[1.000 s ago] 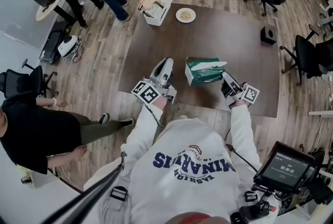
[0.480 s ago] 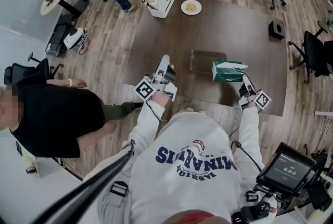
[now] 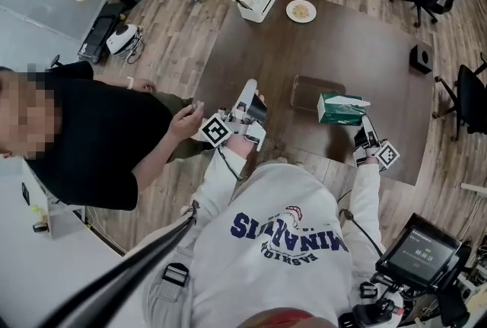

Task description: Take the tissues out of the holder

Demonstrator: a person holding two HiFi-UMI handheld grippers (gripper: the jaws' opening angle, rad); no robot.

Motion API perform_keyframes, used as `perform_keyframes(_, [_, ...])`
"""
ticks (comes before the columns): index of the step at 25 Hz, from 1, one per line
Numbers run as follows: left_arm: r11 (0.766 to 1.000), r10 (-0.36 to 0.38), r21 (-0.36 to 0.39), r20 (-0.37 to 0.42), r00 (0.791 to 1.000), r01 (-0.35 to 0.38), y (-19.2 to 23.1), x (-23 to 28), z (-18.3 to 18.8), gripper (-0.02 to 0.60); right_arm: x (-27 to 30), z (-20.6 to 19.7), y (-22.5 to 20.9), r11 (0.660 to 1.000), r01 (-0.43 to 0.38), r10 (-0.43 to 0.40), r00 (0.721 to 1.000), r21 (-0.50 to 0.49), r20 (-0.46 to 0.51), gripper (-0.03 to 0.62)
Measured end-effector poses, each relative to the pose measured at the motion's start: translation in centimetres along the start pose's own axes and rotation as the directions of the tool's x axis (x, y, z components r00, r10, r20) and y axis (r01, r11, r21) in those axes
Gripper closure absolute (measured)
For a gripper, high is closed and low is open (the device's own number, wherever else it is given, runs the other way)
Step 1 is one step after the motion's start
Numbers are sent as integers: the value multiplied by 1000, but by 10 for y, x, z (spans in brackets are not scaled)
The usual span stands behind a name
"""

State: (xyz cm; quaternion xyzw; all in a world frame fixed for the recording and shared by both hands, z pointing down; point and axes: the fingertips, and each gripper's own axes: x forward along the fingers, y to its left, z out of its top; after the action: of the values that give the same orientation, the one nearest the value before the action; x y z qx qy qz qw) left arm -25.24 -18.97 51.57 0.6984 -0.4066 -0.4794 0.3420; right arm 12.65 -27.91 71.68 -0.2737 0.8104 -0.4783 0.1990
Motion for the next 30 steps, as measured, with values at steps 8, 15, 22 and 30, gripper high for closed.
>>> perform_keyframes(8, [986, 40, 168, -108, 993, -22, -10, 1, -6, 575, 19, -5, 11, 999, -43, 43, 999, 15, -2, 490])
perform_keyframes(15, [909, 160, 416, -285, 945, -28, 0, 0, -33, 574, 26, -13, 12, 999, -54, 55, 998, 5, -17, 491])
perform_keyframes(22, [922, 193, 387, -395, 898, -28, 16, 5, -62, 575, 0, -3, -9, 999, 36, -36, 997, 7, 62, 502])
perform_keyframes(30, [931, 168, 364, -425, 890, -2, 28, 15, -74, 575, -51, 48, -72, 987, 154, -159, 956, 40, 247, 508])
